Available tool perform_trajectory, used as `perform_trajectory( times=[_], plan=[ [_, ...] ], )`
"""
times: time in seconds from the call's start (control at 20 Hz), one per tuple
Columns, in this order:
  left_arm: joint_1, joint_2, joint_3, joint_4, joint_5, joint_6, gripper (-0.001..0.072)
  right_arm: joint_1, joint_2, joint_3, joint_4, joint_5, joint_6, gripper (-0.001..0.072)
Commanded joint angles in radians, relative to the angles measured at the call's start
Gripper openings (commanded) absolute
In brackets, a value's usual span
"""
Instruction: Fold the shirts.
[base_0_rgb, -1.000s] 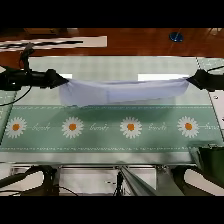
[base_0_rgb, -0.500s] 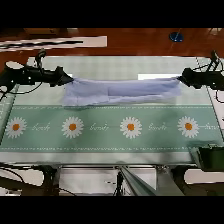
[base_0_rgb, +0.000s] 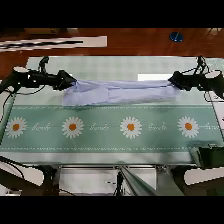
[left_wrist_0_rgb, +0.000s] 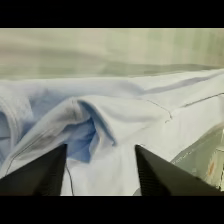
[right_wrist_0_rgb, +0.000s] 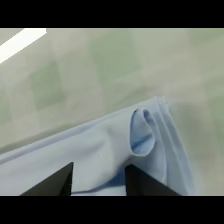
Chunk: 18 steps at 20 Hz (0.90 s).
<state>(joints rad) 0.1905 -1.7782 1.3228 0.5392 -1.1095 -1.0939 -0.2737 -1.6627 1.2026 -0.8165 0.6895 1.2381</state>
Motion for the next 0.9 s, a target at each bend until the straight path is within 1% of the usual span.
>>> perform_trajectory(
  times=[0.0,0.05,0.1,0.2,0.25,0.35,0.45,0.55,0.7,0.75,0.8,0.85],
  plan=[
    [0.072,0.001,0.029,-0.001,-0.137,-0.004,0.0593,-0.048,0.042,0.001,-0.108,0.053,0.008,0.0429],
    [0.105,0.004,0.046,-0.001,-0.212,-0.004,0.0593,-0.08,0.07,0.001,-0.142,0.073,0.037,0.0487],
    [0.138,0.014,0.056,-0.001,-0.278,-0.011,0.0591,-0.111,0.089,0.001,-0.153,0.096,0.063,0.0489],
    [0.185,0.047,0.056,0.0,-0.344,-0.019,0.0589,-0.177,0.098,0.001,-0.135,0.182,0.09,0.0489],
    [0.198,0.064,0.056,0.0,-0.351,-0.019,0.0589,-0.204,0.089,0.001,-0.118,0.229,0.09,0.049],
    [0.204,0.093,0.056,0.0,-0.349,-0.018,0.0589,-0.241,0.049,0.001,-0.04,0.309,0.08,0.055],
    [0.196,0.107,0.056,0.0,-0.351,-0.019,0.0589,-0.243,0.006,0.001,0.053,0.348,0.043,0.055],
    [0.185,0.108,0.056,0.0,-0.35,-0.018,0.0589,-0.211,-0.036,0.001,0.125,0.354,0.025,0.055],
    [0.169,0.108,0.056,-0.001,-0.35,-0.018,0.0589,-0.127,-0.095,0.001,0.138,0.311,0.039,0.0543],
    [0.165,0.108,0.056,-0.001,-0.35,-0.018,0.0589,-0.095,-0.109,0.001,0.147,0.278,0.05,0.0473],
    [0.161,0.108,0.056,-0.001,-0.351,-0.019,0.0589,-0.073,-0.113,0.001,0.173,0.248,0.047,0.0302],
    [0.159,0.109,0.056,-0.001,-0.351,-0.019,0.0589,-0.06,-0.108,0.003,0.21,0.226,0.036,0.0065]
  ],
)
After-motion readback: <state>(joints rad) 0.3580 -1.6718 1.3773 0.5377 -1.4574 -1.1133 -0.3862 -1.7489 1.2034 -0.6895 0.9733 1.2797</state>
